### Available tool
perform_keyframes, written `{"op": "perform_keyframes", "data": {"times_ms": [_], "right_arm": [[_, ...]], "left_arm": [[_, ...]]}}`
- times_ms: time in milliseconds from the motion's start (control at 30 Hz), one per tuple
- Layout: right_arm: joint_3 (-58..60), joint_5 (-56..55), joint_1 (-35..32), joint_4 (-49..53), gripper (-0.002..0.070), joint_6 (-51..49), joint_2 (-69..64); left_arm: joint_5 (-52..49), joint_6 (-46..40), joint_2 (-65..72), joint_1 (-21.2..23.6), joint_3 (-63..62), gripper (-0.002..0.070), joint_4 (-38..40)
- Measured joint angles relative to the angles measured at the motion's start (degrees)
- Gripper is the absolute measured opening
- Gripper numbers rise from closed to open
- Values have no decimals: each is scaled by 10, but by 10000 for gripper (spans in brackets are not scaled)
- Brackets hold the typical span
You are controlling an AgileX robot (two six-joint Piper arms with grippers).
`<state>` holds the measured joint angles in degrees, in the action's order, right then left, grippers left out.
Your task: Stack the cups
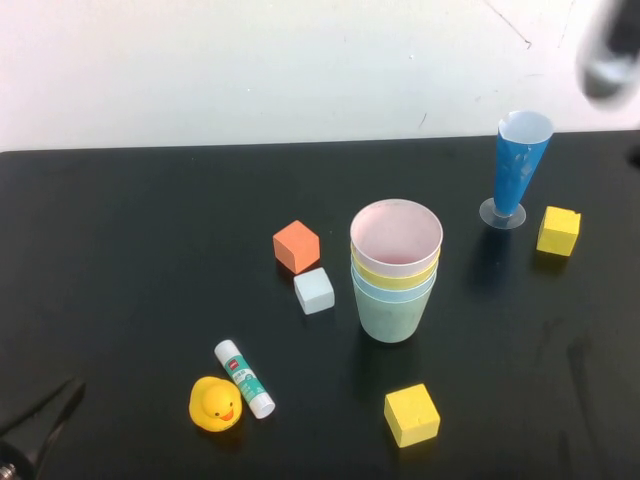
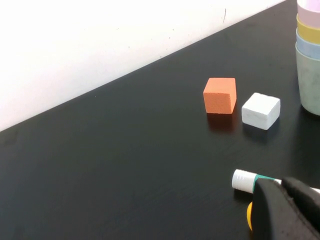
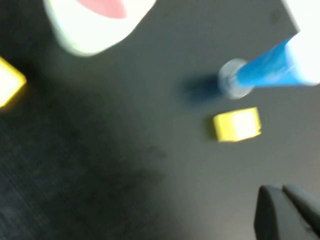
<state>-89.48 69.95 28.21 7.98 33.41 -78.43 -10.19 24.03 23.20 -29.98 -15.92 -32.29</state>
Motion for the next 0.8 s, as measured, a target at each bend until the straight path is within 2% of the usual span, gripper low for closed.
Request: {"op": "perform_keyframes", "data": {"times_ms": [533,700,800], "right_arm": [[546,-265,0,-133,-1,-7,385],[644,-296,0,-145,-1,-9,442],[669,-296,0,-145,-1,-9,450]], "left_arm": [[2,12,0,0,0,1,0],[8,20,0,0,1,1,3],[25,54,0,0,17,2,39]]}}
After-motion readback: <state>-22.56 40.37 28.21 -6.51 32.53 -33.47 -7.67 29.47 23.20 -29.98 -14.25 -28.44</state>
